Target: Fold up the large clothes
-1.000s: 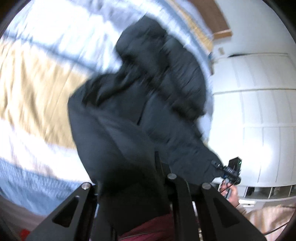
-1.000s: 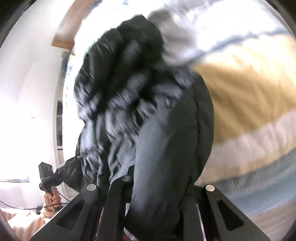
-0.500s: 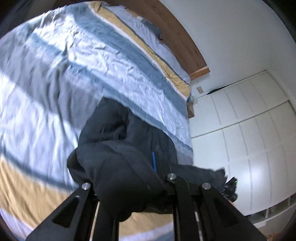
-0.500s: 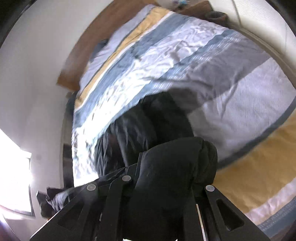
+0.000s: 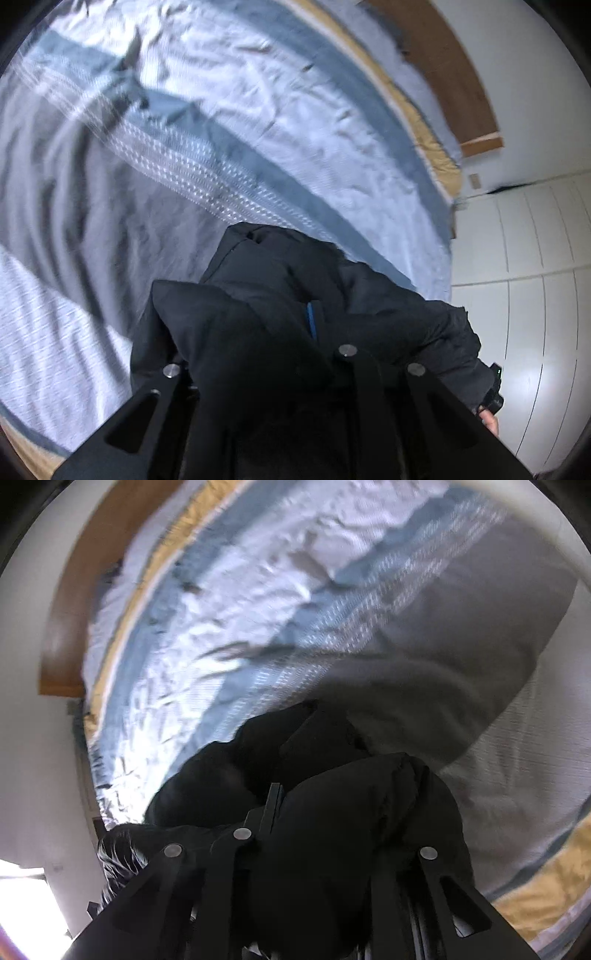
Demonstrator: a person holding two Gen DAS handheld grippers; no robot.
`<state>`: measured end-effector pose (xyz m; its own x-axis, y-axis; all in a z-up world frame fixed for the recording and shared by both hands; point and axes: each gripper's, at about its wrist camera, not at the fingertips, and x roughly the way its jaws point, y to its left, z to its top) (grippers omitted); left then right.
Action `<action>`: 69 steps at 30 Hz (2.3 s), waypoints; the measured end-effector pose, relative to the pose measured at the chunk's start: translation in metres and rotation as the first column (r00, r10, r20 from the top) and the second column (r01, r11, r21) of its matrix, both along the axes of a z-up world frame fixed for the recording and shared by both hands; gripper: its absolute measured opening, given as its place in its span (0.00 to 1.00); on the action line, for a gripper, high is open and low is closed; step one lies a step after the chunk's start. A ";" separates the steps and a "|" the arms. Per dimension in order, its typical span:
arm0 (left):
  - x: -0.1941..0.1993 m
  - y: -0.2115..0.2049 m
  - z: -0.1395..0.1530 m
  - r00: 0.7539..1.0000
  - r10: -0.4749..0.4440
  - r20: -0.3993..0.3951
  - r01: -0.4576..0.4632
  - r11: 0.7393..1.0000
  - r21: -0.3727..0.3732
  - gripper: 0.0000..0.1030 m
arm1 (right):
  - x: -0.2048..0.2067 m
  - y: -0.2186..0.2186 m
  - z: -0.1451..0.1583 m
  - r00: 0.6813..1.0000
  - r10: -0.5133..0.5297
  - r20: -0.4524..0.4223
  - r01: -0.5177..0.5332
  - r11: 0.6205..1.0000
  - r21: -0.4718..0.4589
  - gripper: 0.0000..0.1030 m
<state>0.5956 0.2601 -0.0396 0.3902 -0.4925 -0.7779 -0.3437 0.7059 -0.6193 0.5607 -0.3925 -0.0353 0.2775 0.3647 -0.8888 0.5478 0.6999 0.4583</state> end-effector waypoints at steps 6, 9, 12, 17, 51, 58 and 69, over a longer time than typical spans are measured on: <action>0.023 -0.007 -0.041 0.998 0.009 -0.068 -0.013 0.998 -0.058 0.15 | 0.020 -0.001 -0.034 0.999 -0.042 -0.025 0.043 0.999 0.032 0.40; 0.020 0.005 -0.042 0.995 0.065 -0.076 -0.077 0.983 -0.167 0.17 | 0.025 -0.002 -0.035 0.998 -0.057 0.007 0.056 0.995 0.079 0.63; 0.013 0.022 -0.039 0.988 0.143 -0.067 -0.156 0.941 -0.299 0.21 | 0.027 -0.005 -0.029 0.995 -0.093 0.040 0.088 0.989 0.117 0.75; 0.004 0.045 -0.026 0.968 0.241 -0.070 -0.246 0.862 -0.442 0.32 | 0.026 -0.010 -0.012 0.986 -0.140 0.091 0.125 0.980 0.156 0.79; -0.078 -0.195 0.056 0.946 -0.260 0.195 0.196 0.935 0.296 0.58 | -0.077 0.183 0.054 0.723 0.586 0.365 -0.444 0.799 -0.405 0.81; 0.004 -0.229 0.027 0.935 -0.320 0.154 0.221 0.864 0.452 0.58 | -0.015 0.200 0.017 0.720 0.616 0.318 -0.429 0.757 -0.493 0.87; 0.102 -0.258 -0.013 0.937 -0.346 0.053 0.248 0.765 0.594 0.61 | 0.078 0.185 -0.020 0.769 0.592 0.241 -0.427 0.756 -0.496 0.88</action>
<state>0.6976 0.0018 -0.0522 0.4346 -0.0891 -0.8962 0.0058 0.9954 -0.0961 0.6388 -0.2080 -0.0556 0.4810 0.1924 -0.8554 -0.0959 0.9813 0.1668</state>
